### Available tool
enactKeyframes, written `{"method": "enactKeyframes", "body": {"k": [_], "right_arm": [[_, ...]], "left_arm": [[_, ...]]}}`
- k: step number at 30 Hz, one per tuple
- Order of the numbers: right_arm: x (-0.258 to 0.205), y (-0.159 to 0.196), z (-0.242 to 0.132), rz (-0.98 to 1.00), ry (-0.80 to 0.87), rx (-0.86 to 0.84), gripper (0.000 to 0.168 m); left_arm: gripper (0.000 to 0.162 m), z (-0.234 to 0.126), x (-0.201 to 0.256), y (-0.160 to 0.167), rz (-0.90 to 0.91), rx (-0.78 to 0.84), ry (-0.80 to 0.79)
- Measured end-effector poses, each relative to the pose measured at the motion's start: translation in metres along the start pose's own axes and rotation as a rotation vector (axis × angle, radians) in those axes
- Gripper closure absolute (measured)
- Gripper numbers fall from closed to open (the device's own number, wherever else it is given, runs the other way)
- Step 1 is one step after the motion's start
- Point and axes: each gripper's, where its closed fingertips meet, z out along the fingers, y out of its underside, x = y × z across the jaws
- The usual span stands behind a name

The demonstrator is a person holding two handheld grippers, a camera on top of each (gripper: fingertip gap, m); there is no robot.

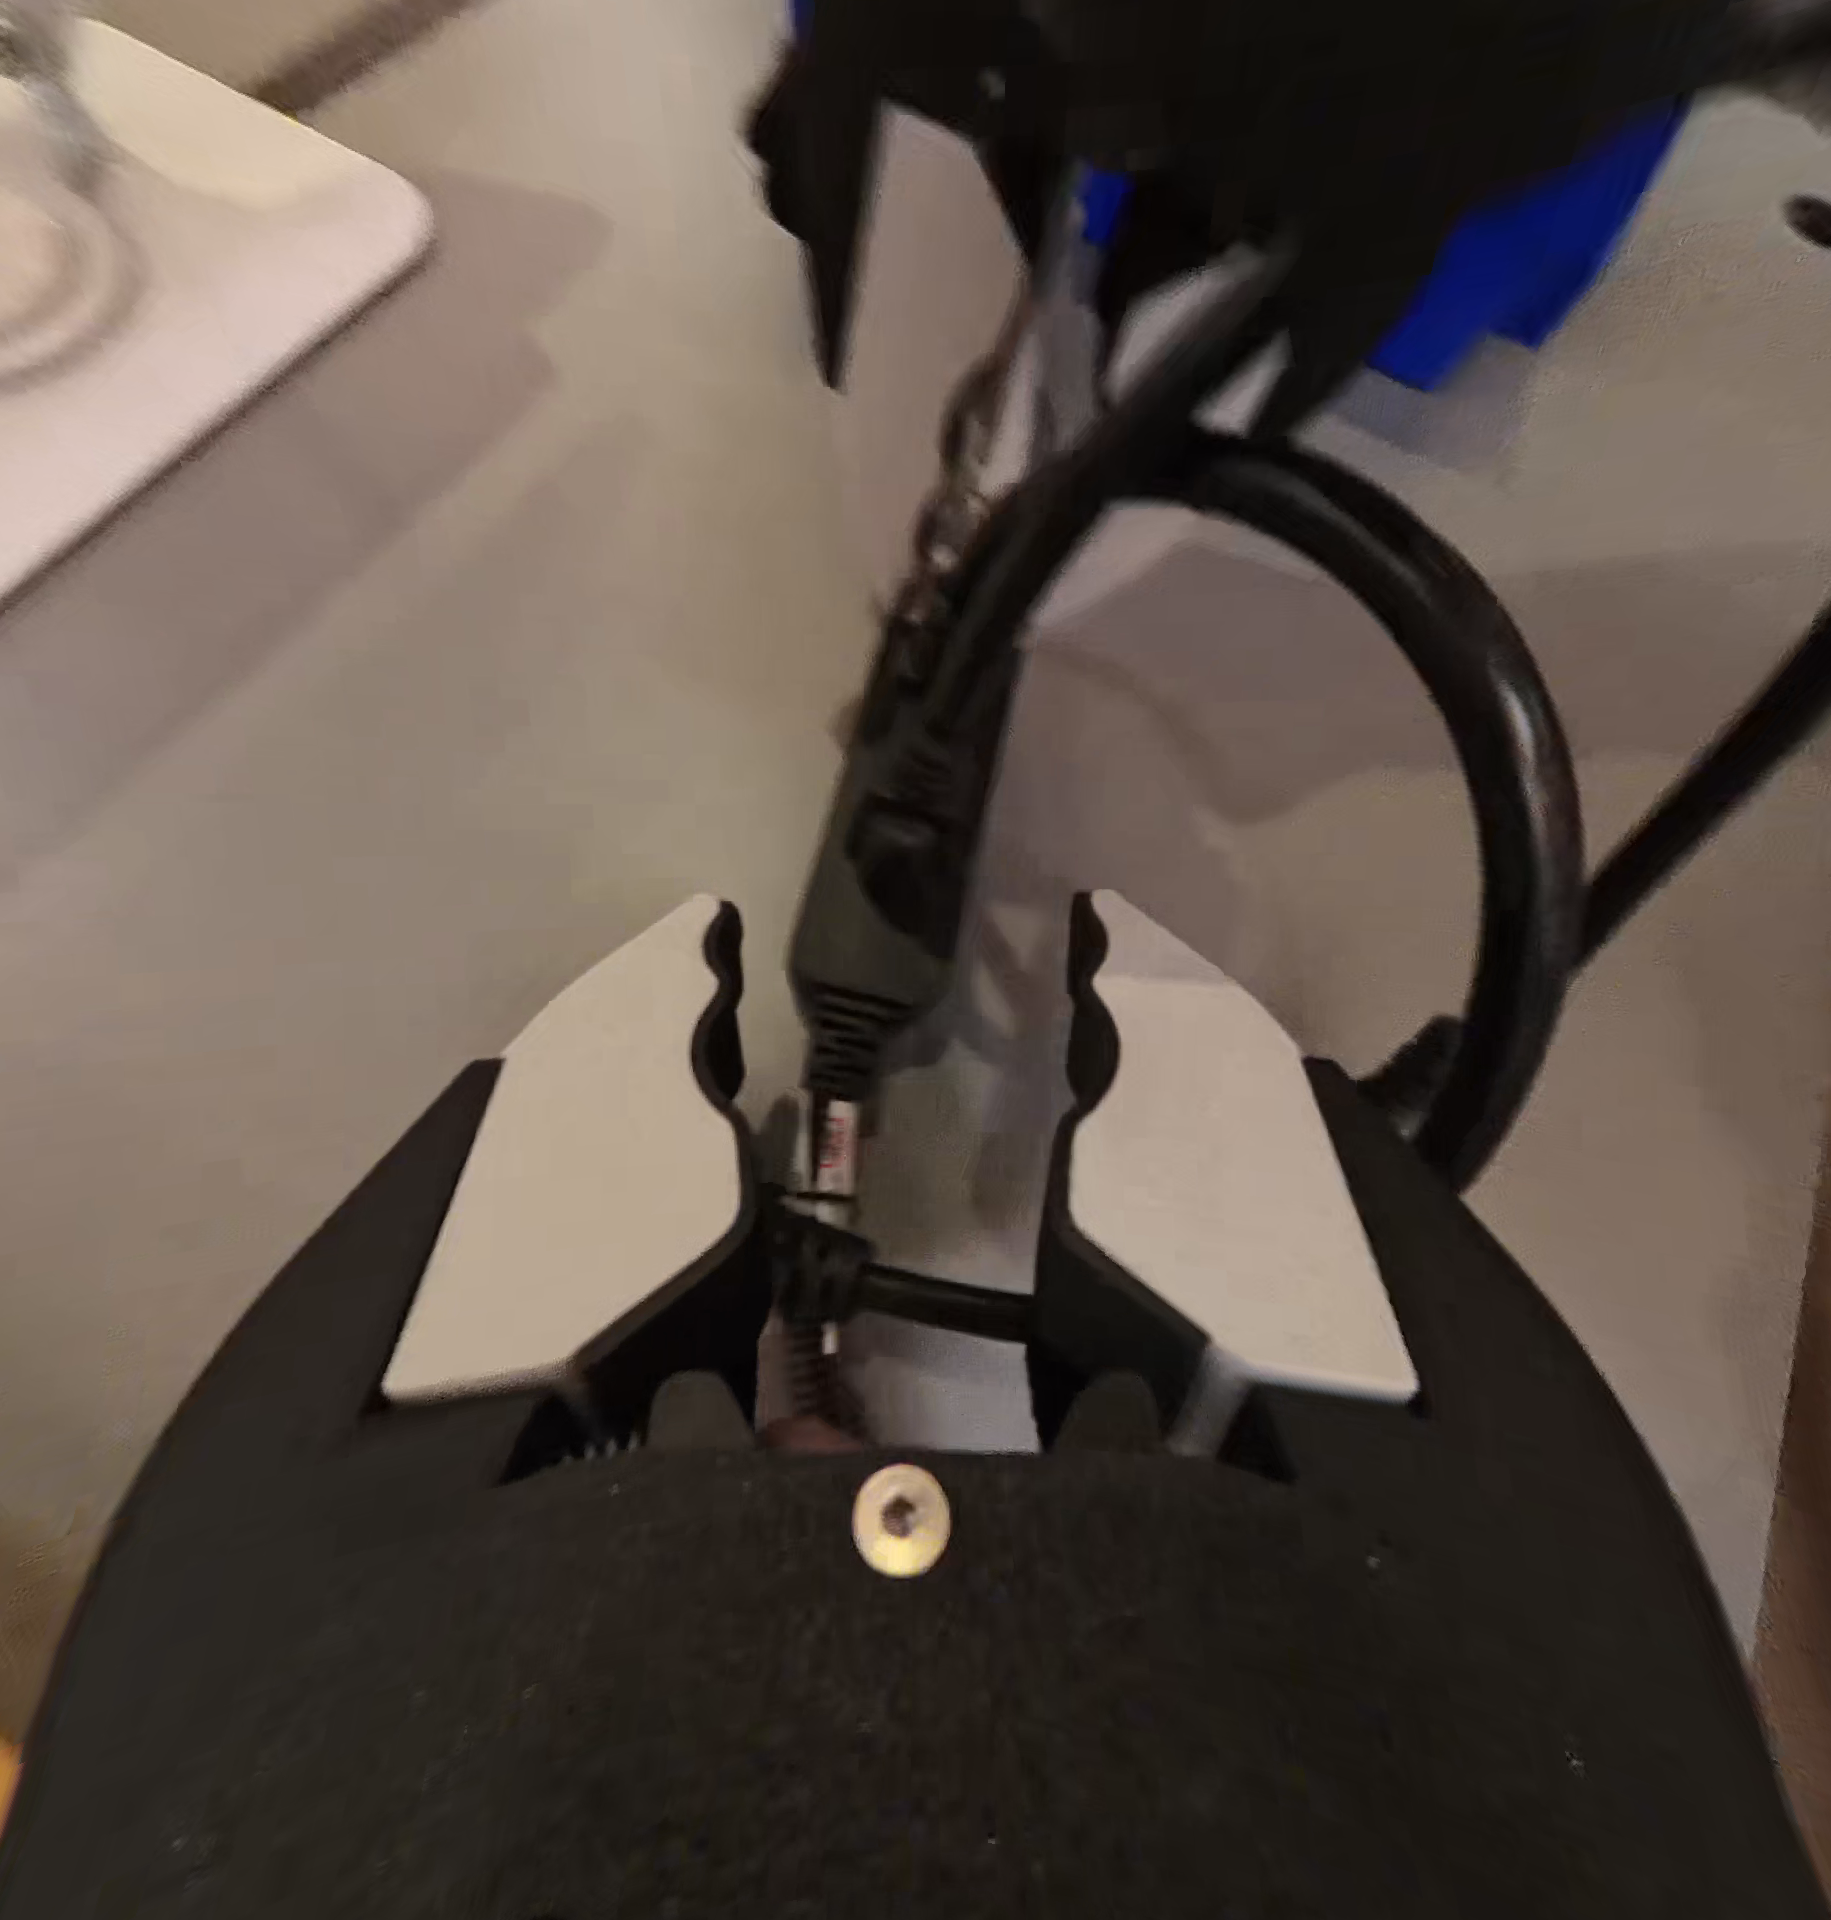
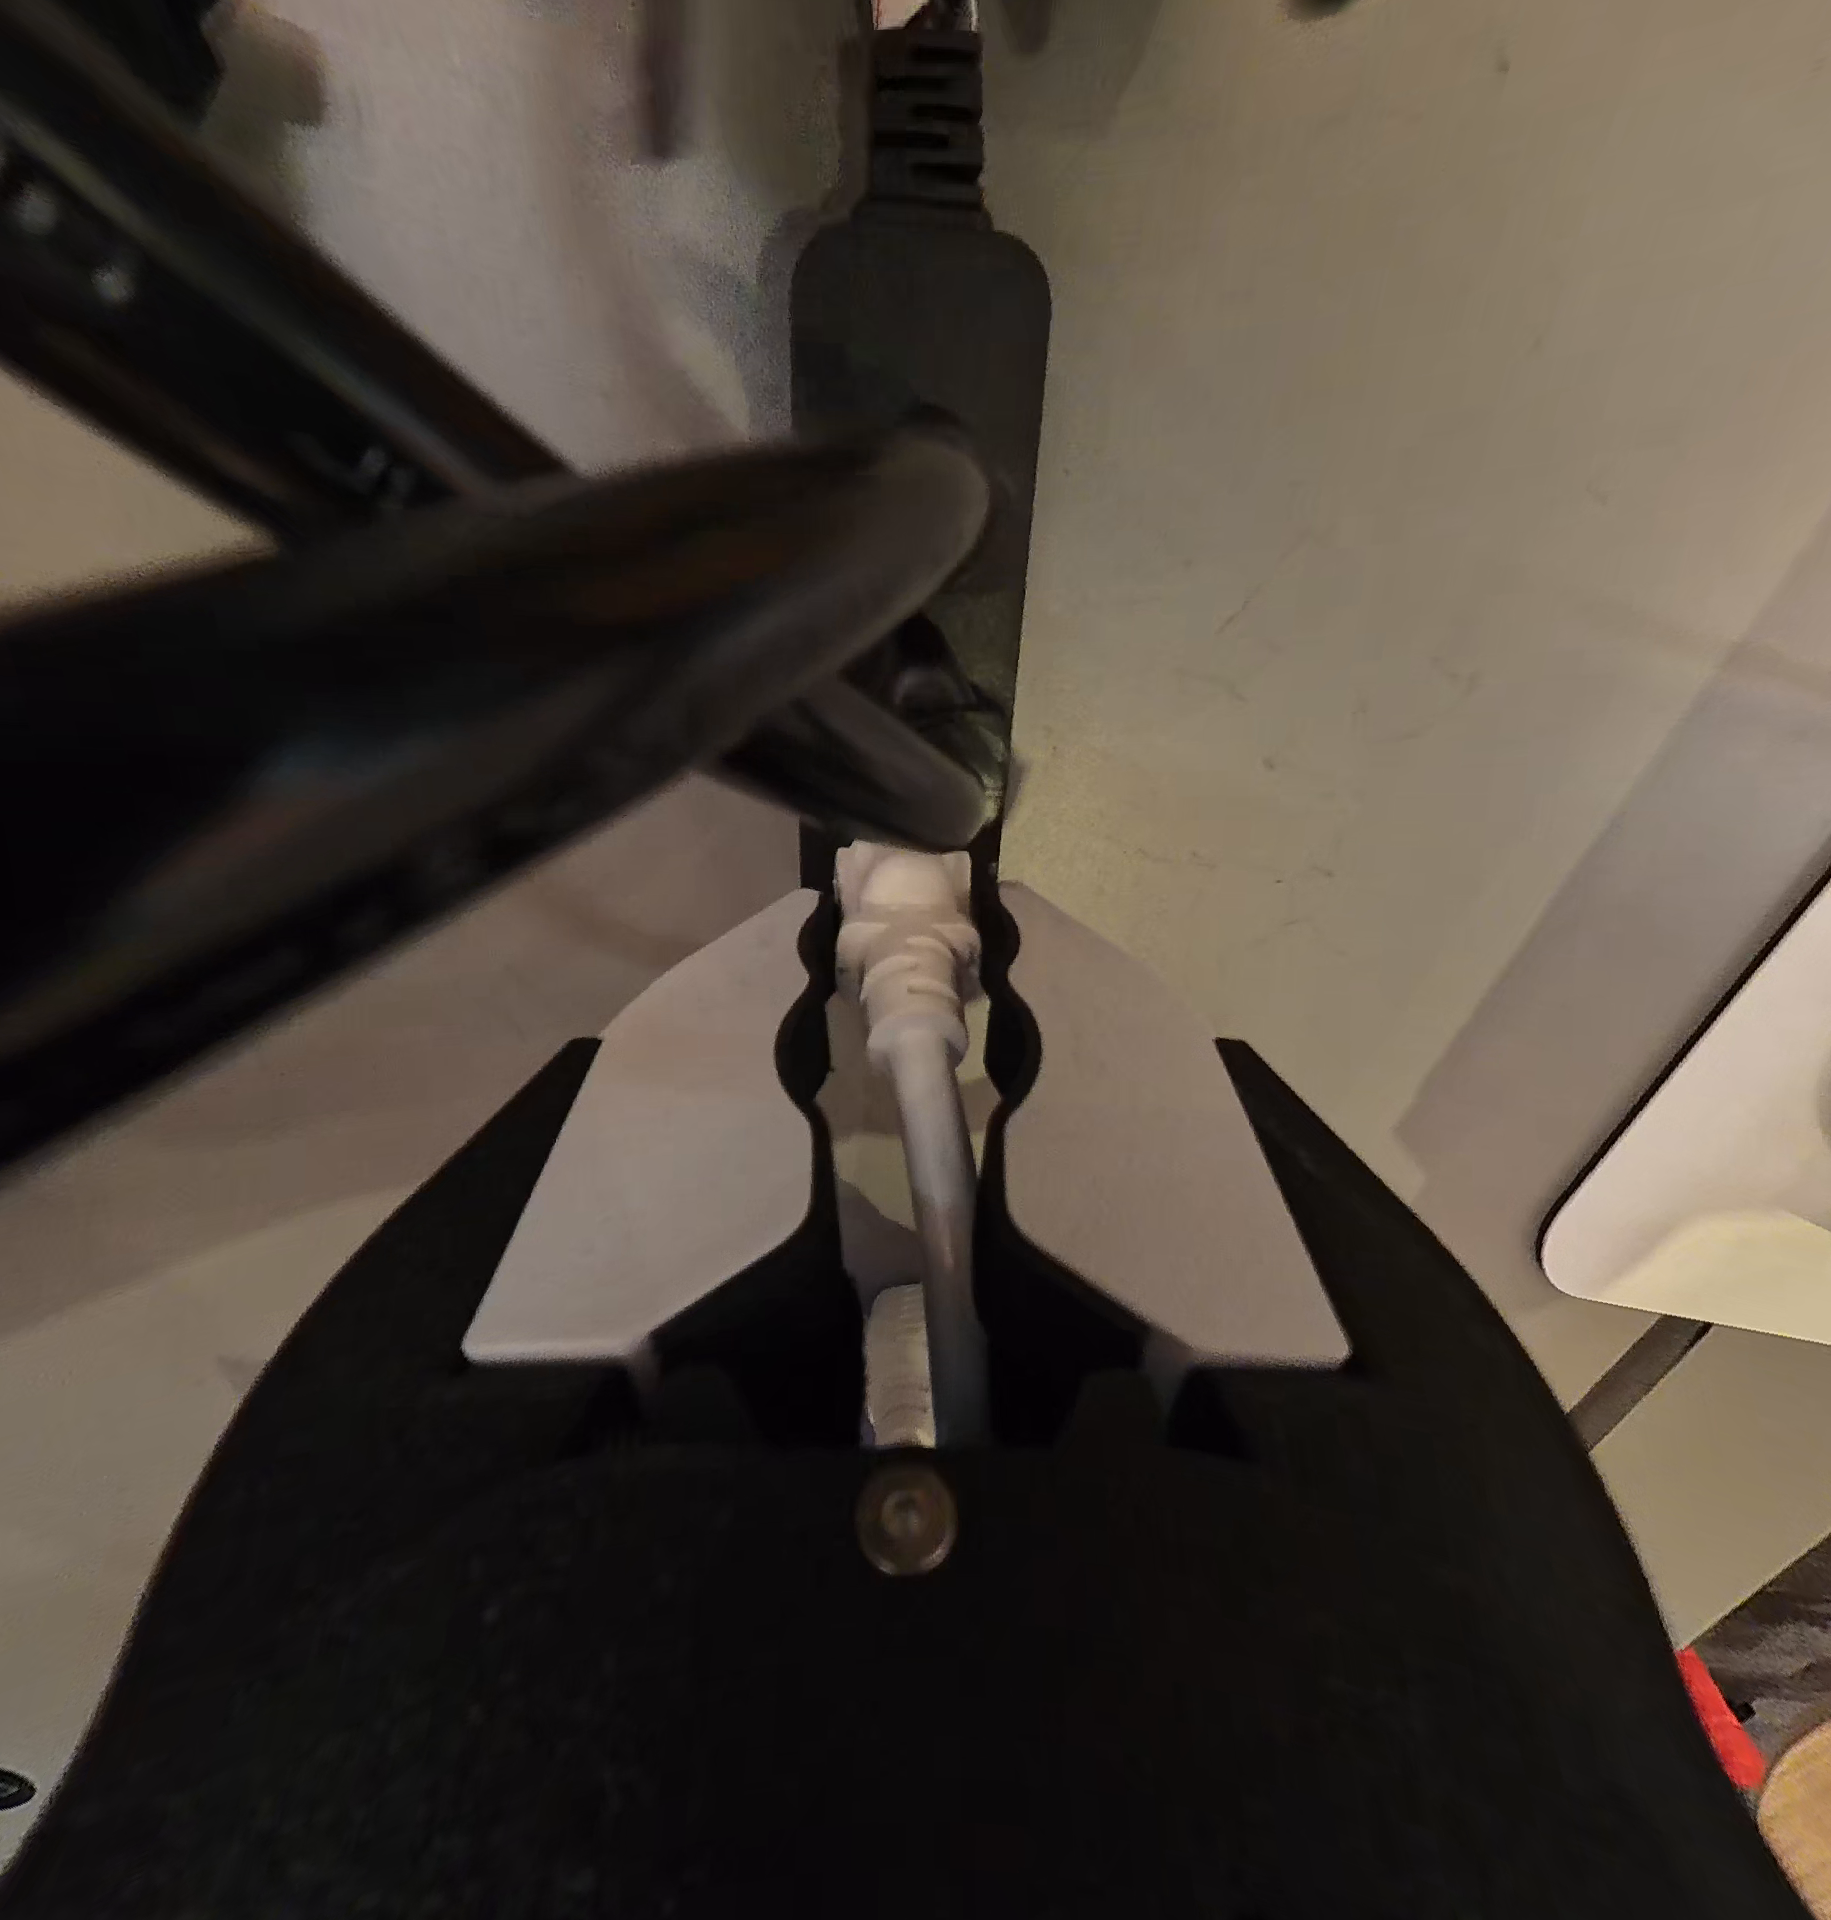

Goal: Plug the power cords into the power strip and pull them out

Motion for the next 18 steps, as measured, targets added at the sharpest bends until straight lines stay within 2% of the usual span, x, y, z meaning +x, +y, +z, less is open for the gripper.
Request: {"method": "enactKeyframes", "body": {"k": [1,3,10,12,18], "right_arm": [[0.0,0.0,0.0,0.001,0.0,0.001,0.142],[0.0,0.0,0.0,-0.001,0.0,0.004,0.142],[0.001,0.0,0.0,-0.004,0.0,0.012,0.142],[0.001,0.0,0.0,-0.008,0.003,0.013,0.142],[0.001,0.0,0.0,-0.008,-0.006,0.012,0.142]], "left_arm": [[0.104,0.005,0.007,0.006,0.02,-0.004,0.016],[0.111,0.011,0.01,0.012,0.072,0.007,-0.022],[0.108,0.036,0.003,0.012,0.18,0.013,-0.044],[0.105,0.042,-0.001,0.013,0.182,-0.024,-0.049],[0.113,0.053,-0.008,0.02,0.243,-0.12,-0.036]]}}
